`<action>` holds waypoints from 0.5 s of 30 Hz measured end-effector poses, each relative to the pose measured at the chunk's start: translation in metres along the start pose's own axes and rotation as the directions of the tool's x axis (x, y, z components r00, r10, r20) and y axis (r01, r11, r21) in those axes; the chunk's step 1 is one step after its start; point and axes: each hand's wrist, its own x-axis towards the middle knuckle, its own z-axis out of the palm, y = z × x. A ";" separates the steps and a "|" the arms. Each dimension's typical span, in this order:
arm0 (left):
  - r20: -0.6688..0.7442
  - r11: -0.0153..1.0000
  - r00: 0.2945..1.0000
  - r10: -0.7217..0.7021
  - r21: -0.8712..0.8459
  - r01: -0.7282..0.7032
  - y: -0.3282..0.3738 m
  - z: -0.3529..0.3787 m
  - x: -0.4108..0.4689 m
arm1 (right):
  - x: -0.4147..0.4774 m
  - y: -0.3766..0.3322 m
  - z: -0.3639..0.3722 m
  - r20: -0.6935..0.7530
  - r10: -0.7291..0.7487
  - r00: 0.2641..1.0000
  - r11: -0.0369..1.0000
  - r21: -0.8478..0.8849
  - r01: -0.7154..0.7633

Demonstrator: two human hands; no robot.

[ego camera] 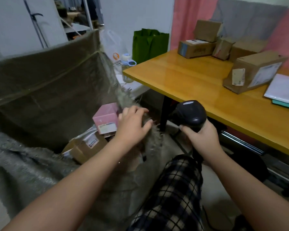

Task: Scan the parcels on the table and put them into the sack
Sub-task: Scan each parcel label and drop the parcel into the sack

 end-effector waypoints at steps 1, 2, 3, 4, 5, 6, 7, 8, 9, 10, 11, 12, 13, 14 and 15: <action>0.002 0.999 0.999 0.033 -0.028 -0.033 0.015 0.004 0.009 | 0.006 -0.001 -0.013 -0.035 0.007 0.999 1.000 0.022 -0.007; 0.009 0.996 0.997 0.071 -0.056 -0.071 0.030 0.008 0.018 | 0.013 -0.002 -0.027 -0.068 0.020 0.998 0.999 0.040 -0.017; 0.016 0.990 0.993 0.116 -0.087 -0.114 0.045 0.013 0.027 | 0.019 -0.004 -0.041 -0.100 0.028 0.995 0.998 0.050 -0.023; 0.016 0.980 0.986 0.164 -0.117 -0.161 0.061 0.019 0.036 | 0.026 -0.004 -0.055 -0.133 0.035 0.991 0.998 0.051 -0.028; 0.012 0.968 0.977 0.211 -0.145 -0.207 0.077 0.025 0.045 | 0.032 -0.004 -0.068 -0.170 0.046 0.984 0.998 0.050 -0.038; 0.006 0.955 0.969 0.248 -0.169 -0.243 0.093 0.031 0.054 | 0.037 -0.004 -0.080 -0.210 0.059 0.976 0.997 0.055 -0.049; 0.002 0.944 0.962 0.274 -0.191 -0.269 0.108 0.038 0.062 | 0.042 -0.003 -0.093 -0.251 0.066 0.966 0.997 0.059 -0.053; 0.003 0.934 0.955 0.297 -0.211 -0.289 0.124 0.046 0.071 | 0.046 -0.001 -0.104 -0.289 0.068 0.955 0.997 0.060 -0.052; 0.008 0.924 0.948 0.317 -0.228 -0.307 0.139 0.054 0.081 | 0.050 0.000 -0.115 -0.326 0.071 0.943 0.996 0.067 -0.052; 0.013 0.916 0.942 0.334 -0.240 -0.322 0.155 0.062 0.090 | 0.053 0.002 -0.125 -0.355 0.086 0.931 0.994 0.089 -0.058; 0.015 0.910 0.938 0.346 -0.250 -0.331 0.170 0.070 0.100 | 0.058 0.002 -0.133 -0.376 0.117 0.919 0.989 0.124 -0.075; 0.010 0.906 0.937 0.350 -0.259 -0.336 0.185 0.077 0.110 | 0.062 0.001 -0.140 -0.390 0.152 0.908 0.981 0.172 -0.091; -0.006 0.903 0.936 0.351 -0.263 -0.340 0.199 0.084 0.119 | 0.068 0.000 -0.146 -0.402 0.173 0.899 0.974 0.207 -0.095; -0.034 0.902 0.937 0.347 -0.262 -0.343 0.213 0.090 0.129 | 0.075 -0.002 -0.152 -0.411 0.161 0.897 0.976 0.200 -0.084; -0.063 0.902 0.940 0.336 -0.264 -0.341 0.226 0.094 0.138 | 0.081 -0.004 -0.158 -0.421 0.129 0.898 0.985 0.158 -0.067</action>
